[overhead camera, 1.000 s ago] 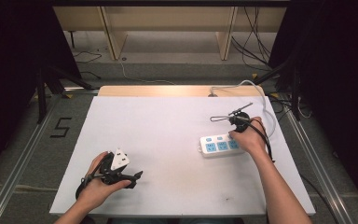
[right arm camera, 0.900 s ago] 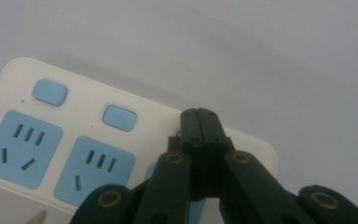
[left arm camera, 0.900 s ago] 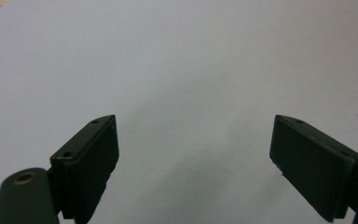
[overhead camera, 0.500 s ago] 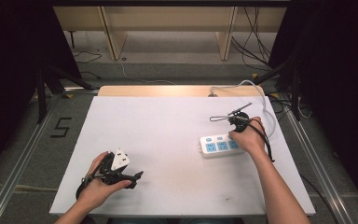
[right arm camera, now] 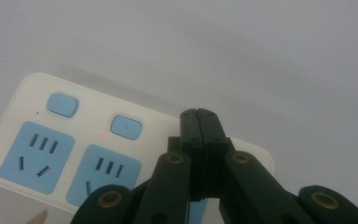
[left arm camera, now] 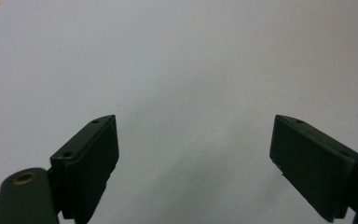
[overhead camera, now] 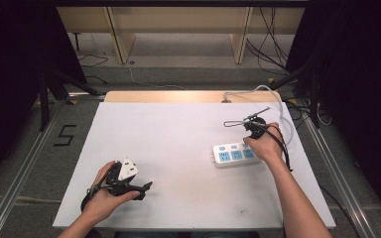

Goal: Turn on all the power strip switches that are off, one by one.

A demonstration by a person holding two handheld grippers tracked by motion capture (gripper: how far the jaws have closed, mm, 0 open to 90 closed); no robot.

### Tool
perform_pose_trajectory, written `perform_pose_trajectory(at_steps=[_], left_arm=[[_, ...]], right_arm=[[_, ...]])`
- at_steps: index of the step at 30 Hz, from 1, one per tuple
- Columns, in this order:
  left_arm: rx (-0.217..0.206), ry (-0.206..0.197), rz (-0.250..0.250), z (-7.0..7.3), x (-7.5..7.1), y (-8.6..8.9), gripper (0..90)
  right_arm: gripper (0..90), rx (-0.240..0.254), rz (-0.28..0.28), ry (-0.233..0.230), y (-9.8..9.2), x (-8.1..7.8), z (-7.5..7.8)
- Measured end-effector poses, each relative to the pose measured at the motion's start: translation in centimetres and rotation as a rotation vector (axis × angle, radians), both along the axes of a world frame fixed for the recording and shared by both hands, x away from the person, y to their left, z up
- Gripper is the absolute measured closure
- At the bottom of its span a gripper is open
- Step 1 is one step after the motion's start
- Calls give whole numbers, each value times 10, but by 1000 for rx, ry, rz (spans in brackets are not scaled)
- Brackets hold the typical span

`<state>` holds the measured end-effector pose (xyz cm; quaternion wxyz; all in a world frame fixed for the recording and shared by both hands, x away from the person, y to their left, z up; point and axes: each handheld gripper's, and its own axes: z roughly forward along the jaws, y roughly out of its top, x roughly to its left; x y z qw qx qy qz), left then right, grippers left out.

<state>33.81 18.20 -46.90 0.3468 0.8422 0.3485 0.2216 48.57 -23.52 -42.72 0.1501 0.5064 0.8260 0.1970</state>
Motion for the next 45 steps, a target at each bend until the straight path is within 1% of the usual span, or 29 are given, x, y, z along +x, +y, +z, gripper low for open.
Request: perform_pose_trajectory(at_steps=[4,7,20,38,45], left_arm=[[4,0,-2,0,0,0,155],[-1,-1,0,0,0,0,155],[-1,0,0,0,0,0,155],[2,0,-3,0,0,0,155],[4,2,-5,0,0,0,155]], right_arm=[[900,-9,13,-4,3,0,6],[900,-8,15,-1,5,0,8],[900,-15,29,11,10,1,13],[900,-3,50,29,23,0,17],[900,-3,68,35,28,0,19]])
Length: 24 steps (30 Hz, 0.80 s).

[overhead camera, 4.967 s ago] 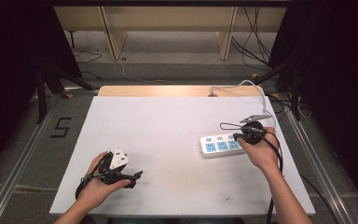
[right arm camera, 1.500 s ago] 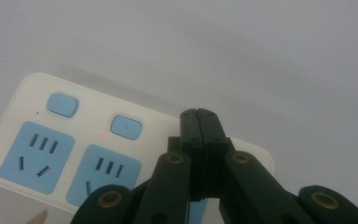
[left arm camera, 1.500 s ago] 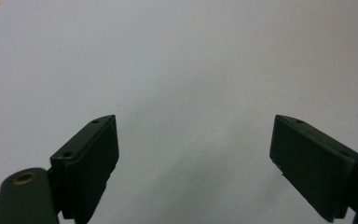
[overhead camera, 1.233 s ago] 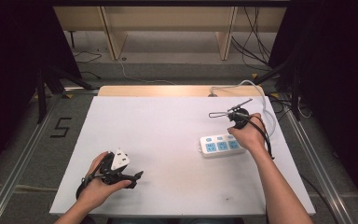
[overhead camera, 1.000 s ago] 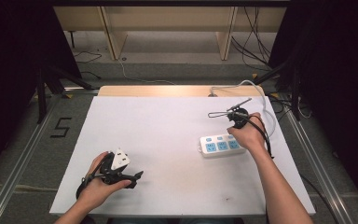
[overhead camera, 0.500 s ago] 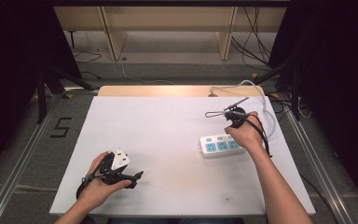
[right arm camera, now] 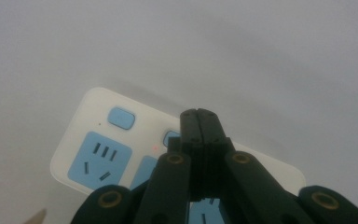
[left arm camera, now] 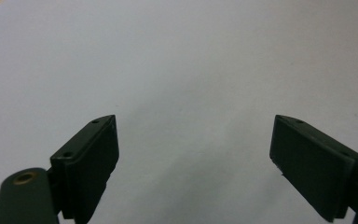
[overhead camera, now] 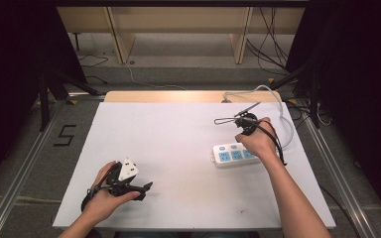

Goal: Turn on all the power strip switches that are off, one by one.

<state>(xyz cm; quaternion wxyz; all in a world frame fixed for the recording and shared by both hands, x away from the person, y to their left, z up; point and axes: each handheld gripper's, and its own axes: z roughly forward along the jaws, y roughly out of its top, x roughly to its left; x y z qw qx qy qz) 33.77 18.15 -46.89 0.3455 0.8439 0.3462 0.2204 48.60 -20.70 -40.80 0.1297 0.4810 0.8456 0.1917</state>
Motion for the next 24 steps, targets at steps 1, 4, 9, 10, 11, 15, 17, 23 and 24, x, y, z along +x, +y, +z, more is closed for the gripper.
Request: perform_pose_trajectory(at_steps=[1,4,9,10,11,15,17,23,24], left_arm=[[-1,-1,0,0,0,0,155],[-2,-2,-1,0,0,0,155],[-1,-3,-1,0,0,0,155],[-1,-2,-1,0,0,0,155],[-1,-2,-1,0,0,0,155],[0,-2,-1,0,0,0,155],[0,-3,-1,0,0,0,155],[0,-3,-1,0,0,0,155],[0,-4,-1,0,0,0,155]], right_arm=[[900,-2,-2,3,1,0,0],[900,-5,5,6,2,0,1],[900,-6,11,10,5,0,1],[900,-10,14,10,6,0,1],[900,-7,10,14,6,0,1],[900,-6,17,17,9,0,0],[900,-7,21,20,10,0,1],[900,-4,20,27,14,1,1],[900,-7,23,27,14,1,1]])
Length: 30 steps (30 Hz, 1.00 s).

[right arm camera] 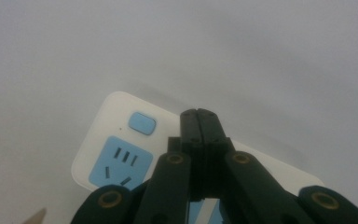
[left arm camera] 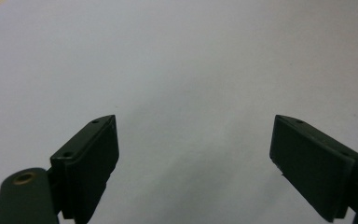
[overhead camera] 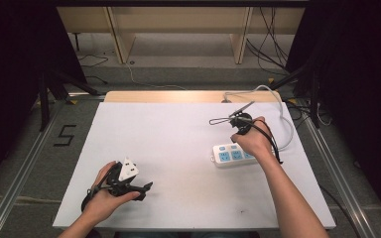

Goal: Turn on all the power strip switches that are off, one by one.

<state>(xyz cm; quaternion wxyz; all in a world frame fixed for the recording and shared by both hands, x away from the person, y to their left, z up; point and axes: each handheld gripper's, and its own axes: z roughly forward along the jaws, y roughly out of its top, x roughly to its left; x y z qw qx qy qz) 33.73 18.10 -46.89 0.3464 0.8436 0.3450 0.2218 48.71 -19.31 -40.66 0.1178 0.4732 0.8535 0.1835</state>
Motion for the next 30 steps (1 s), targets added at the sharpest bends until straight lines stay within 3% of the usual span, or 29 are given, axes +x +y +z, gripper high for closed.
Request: perform_pose_trajectory(at_steps=[30], left_arm=[[4,-3,-3,0,0,0,155]], right_arm=[[900,-9,21,37,15,2,-3]])
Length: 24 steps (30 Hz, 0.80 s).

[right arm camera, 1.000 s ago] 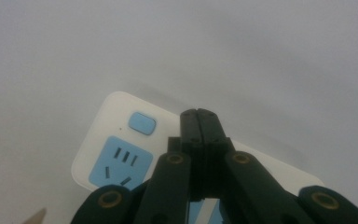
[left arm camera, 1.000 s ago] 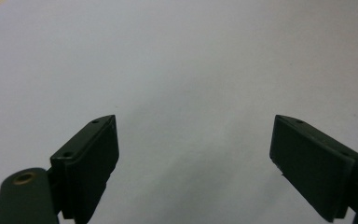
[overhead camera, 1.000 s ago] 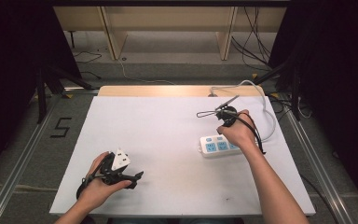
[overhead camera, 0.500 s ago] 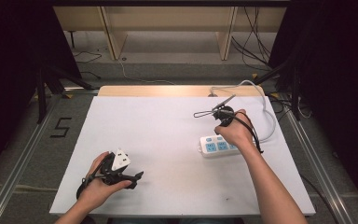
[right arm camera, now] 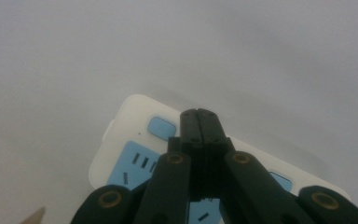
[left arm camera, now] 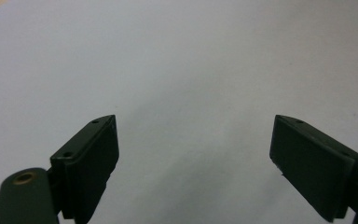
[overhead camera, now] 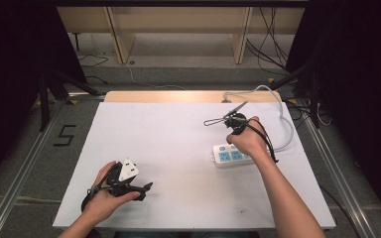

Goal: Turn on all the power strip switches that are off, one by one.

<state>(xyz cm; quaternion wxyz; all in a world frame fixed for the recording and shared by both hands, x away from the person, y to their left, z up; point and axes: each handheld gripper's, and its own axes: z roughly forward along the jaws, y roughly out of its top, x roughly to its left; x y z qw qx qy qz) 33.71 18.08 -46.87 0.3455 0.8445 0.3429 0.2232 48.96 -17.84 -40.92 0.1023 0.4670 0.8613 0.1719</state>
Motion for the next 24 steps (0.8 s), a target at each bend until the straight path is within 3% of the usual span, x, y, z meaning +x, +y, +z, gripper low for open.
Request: perform_pose_trajectory(at_steps=[24], left_arm=[[2,-2,0,0,0,0,155]], right_arm=[[900,-8,13,29,10,1,-4]])
